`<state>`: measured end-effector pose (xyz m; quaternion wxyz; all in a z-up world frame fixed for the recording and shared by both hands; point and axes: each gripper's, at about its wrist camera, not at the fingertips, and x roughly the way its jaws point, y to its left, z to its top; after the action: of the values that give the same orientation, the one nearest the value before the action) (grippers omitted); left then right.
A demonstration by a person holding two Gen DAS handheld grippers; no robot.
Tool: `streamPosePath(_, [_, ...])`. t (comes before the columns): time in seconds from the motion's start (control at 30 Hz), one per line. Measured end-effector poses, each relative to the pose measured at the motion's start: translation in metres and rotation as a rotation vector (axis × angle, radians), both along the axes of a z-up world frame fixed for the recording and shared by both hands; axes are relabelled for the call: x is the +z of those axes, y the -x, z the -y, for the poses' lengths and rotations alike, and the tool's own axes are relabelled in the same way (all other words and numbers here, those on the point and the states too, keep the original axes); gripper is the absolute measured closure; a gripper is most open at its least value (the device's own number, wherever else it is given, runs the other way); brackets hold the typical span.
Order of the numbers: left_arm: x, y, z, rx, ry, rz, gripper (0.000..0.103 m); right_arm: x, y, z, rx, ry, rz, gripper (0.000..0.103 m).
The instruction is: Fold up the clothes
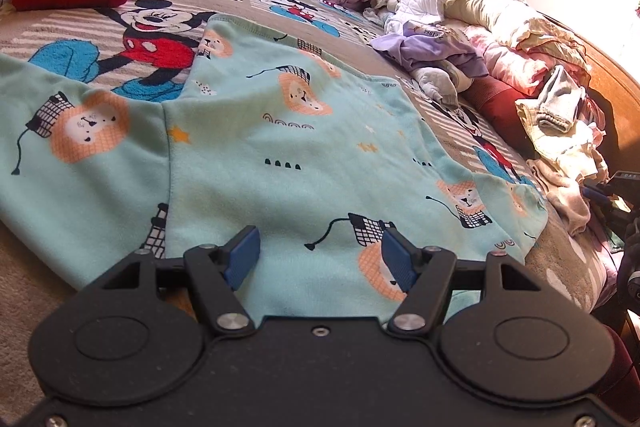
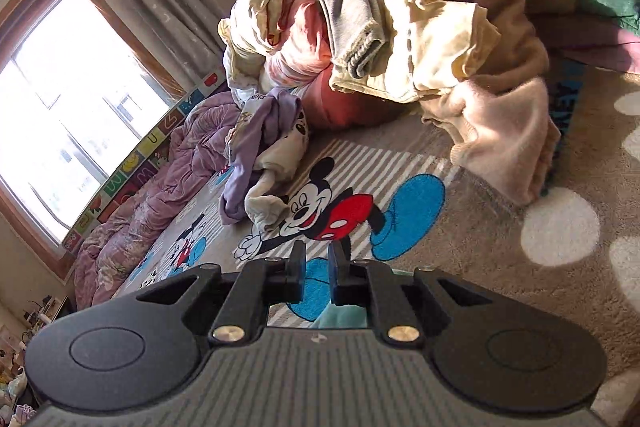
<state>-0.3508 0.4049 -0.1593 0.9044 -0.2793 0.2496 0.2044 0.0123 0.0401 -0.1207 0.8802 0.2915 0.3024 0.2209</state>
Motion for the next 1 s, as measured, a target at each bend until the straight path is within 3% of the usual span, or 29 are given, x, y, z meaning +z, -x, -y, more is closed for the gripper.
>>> streamPosePath(0.17, [0.002, 0.001, 0.001, 0.009, 0.001, 0.007, 0.036, -0.018, 0.004, -0.003, 0.038, 0.057, -0.059, 0.085])
streamPosePath(0.23, [0.006, 0.001, 0.005, -0.003, -0.019, 0.024, 0.036, -0.023, 0.003, -0.012, 0.052, 0.085, -0.086, 0.060])
streamPosePath(0.3, [0.009, 0.000, 0.013, -0.035, -0.040, 0.046, 0.036, -0.026, 0.001, -0.018, 0.045, 0.105, -0.091, 0.044])
streamPosePath(0.4, [0.013, -0.004, 0.030, -0.102, -0.075, 0.068, 0.036, -0.036, -0.021, -0.024, 0.011, 0.131, -0.147, 0.038])
streamPosePath(0.63, [0.000, -0.022, 0.048, -0.160, -0.147, -0.005, 0.036, -0.046, -0.052, -0.053, 0.022, 0.201, -0.246, 0.038])
streamPosePath(0.8, [-0.002, -0.022, 0.042, -0.156, -0.128, -0.002, 0.036, -0.047, -0.058, -0.071, 0.034, 0.275, -0.230, 0.059])
streamPosePath(0.87, [-0.003, -0.023, 0.041, -0.156, -0.125, -0.001, 0.036, -0.048, -0.057, -0.065, 0.044, 0.225, -0.230, 0.071])
streamPosePath(0.9, [-0.003, -0.023, 0.041, -0.157, -0.123, 0.000, 0.036, -0.048, -0.056, -0.060, 0.060, 0.175, -0.232, 0.087])
streamPosePath(1.0, [-0.003, -0.021, 0.040, -0.158, -0.117, 0.004, 0.036, -0.037, -0.043, -0.030, 0.109, -0.055, -0.143, 0.088])
